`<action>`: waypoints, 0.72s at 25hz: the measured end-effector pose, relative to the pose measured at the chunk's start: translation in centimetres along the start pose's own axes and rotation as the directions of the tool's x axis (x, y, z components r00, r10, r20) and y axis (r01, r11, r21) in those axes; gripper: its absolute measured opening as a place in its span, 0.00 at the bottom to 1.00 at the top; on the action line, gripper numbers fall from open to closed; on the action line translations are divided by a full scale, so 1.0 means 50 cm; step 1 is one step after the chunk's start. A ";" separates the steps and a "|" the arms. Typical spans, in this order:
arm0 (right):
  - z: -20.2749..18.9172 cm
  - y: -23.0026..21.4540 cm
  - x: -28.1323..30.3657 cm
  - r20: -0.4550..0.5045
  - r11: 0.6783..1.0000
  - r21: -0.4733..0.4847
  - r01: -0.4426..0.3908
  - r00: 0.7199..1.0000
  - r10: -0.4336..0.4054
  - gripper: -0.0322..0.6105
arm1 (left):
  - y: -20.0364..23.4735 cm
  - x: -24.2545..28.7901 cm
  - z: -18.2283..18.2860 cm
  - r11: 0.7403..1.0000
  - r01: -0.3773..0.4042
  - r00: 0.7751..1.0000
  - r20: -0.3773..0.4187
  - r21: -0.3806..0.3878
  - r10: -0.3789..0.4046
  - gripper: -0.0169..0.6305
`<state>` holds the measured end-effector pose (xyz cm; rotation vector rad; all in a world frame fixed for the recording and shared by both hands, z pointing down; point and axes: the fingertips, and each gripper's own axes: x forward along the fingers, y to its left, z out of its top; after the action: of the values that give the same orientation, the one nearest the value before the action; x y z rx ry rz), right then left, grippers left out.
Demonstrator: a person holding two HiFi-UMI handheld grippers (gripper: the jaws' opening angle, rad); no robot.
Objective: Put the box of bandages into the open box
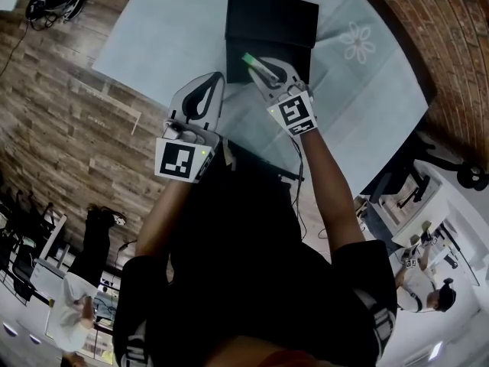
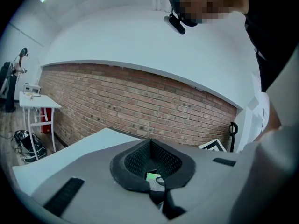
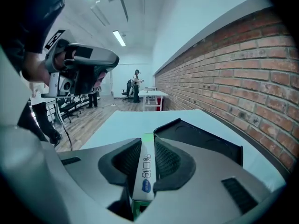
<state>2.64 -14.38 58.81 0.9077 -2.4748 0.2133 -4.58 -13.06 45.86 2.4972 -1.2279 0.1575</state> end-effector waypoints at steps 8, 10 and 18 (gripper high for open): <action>-0.023 -0.014 0.041 -0.089 0.996 -0.084 -0.041 0.995 0.033 0.21 | 0.015 0.007 0.010 1.000 0.012 0.999 0.050 -0.004 -0.012 0.08; -0.024 -0.015 0.046 -0.102 0.994 -0.100 -0.052 0.994 0.041 0.21 | 0.016 0.008 0.009 1.000 0.011 0.999 0.049 -0.019 -0.010 0.08; -0.039 -0.022 0.075 -0.122 0.991 -0.110 -0.076 0.991 0.062 0.21 | 0.027 0.011 0.006 0.999 0.021 0.999 0.052 -0.047 -0.019 0.08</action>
<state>1.66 -16.76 62.33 0.7405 -2.3837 0.1425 -5.30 -14.34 46.06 2.4857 -1.2120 0.0591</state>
